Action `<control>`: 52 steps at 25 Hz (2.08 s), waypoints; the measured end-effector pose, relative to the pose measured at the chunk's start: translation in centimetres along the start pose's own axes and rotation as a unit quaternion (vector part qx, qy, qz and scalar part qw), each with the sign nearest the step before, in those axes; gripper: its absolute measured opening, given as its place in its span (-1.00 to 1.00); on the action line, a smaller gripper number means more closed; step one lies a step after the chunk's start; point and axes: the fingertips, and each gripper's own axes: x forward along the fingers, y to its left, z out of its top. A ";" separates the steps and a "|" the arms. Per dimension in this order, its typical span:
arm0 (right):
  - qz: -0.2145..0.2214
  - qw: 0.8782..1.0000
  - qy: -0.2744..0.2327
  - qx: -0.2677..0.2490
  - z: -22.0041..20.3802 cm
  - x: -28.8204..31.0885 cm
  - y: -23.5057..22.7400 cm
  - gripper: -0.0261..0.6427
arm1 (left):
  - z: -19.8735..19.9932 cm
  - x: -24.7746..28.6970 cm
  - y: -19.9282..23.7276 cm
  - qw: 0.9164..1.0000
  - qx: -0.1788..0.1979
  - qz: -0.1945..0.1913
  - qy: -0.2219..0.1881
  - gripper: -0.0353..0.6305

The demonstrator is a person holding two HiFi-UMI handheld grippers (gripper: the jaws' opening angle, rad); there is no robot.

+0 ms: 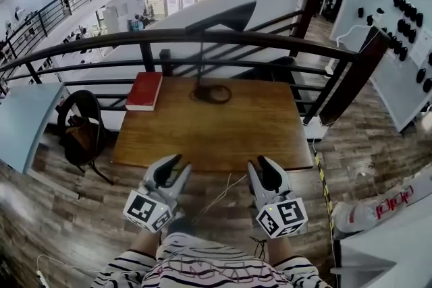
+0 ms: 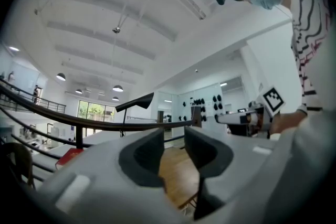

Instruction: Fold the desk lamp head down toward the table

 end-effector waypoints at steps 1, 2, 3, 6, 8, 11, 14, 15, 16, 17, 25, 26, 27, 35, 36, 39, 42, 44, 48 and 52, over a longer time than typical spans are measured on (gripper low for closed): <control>0.002 1.000 0.000 -0.001 0.1 0.4 -0.1 -0.61 | -0.1 0.3 0.4 1.000 0.000 0.000 0.001 -0.53; 0.004 1.000 0.000 -0.004 0.1 0.9 -0.1 -0.57 | -0.2 0.6 0.8 1.000 0.000 0.001 0.001 -0.53; 0.006 1.000 0.000 -0.007 0.2 1.5 -0.3 -0.49 | -0.3 1.0 1.3 1.000 0.001 0.001 0.001 -0.53; 0.002 1.000 -0.003 -0.014 0.2 3.6 -1.0 -0.39 | -0.9 2.5 3.3 1.000 -0.001 -0.002 -0.001 -0.49; -0.003 1.000 -0.005 -0.013 0.3 5.3 -1.7 -0.32 | -1.2 3.8 4.9 1.000 -0.004 -0.007 0.002 -0.45; -0.010 1.000 -0.003 -0.014 0.6 8.3 -2.8 -0.29 | -1.3 5.8 7.5 1.000 -0.005 -0.016 0.009 -0.37; -0.017 1.000 -0.004 -0.021 1.5 11.9 -4.1 -0.26 | -1.0 8.0 10.7 1.000 -0.004 -0.016 0.012 -0.36; -0.020 0.999 -0.006 -0.024 1.9 13.2 -4.5 -0.24 | -0.9 8.7 12.0 1.000 -0.004 -0.015 0.013 -0.36; -0.022 0.999 -0.007 -0.027 2.3 14.5 -4.9 -0.23 | -0.9 9.4 13.2 1.000 -0.004 -0.014 0.013 -0.36; -0.025 0.999 -0.009 -0.029 2.6 15.8 -5.3 -0.22 | -0.9 10.0 14.5 1.000 -0.004 -0.014 0.014 -0.35; -0.046 0.997 -0.026 -0.054 6.1 25.0 -7.5 -0.20 | 0.5 15.0 23.2 0.999 -0.005 -0.035 0.016 -0.28; -0.049 0.997 -0.030 -0.058 6.7 26.1 -7.8 -0.20 | 0.9 15.7 24.3 0.999 -0.003 -0.038 0.015 -0.27; -0.052 0.996 -0.034 -0.061 7.3 27.1 -8.0 -0.20 | 1.3 16.3 25.3 0.999 0.000 -0.042 0.013 -0.27; -0.073 0.992 -0.052 -0.086 11.0 32.3 -9.9 -0.20 | 4.4 21.1 29.9 0.996 0.018 -0.082 0.002 -0.24; -0.076 0.992 -0.054 -0.089 11.5 32.8 -10.2 -0.20 | 4.8 21.7 30.4 0.996 0.021 -0.084 -0.001 -0.24; -0.077 0.990 -0.056 -0.102 12.9 33.9 -11.5 -0.20 | 5.5 23.9 31.5 0.996 0.025 -0.084 -0.005 -0.24; -0.073 0.989 -0.060 -0.117 14.5 34.6 -13.1 -0.20 | 5.5 25.9 31.9 0.996 0.036 -0.080 -0.002 -0.24; -0.069 0.987 -0.065 -0.128 15.6 35.3 -14.2 -0.20 | 5.8 27.2 32.3 0.996 0.043 -0.075 -0.001 -0.24; -0.054 0.986 -0.075 -0.139 17.9 37.1 -16.8 -0.21 | 6.7 29.8 33.3 0.997 0.061 -0.051 -0.004 -0.24; -0.032 0.986 -0.079 -0.144 19.8 39.0 -19.5 -0.21 | 6.7 32.5 33.8 0.997 0.068 -0.029 0.005 -0.24</control>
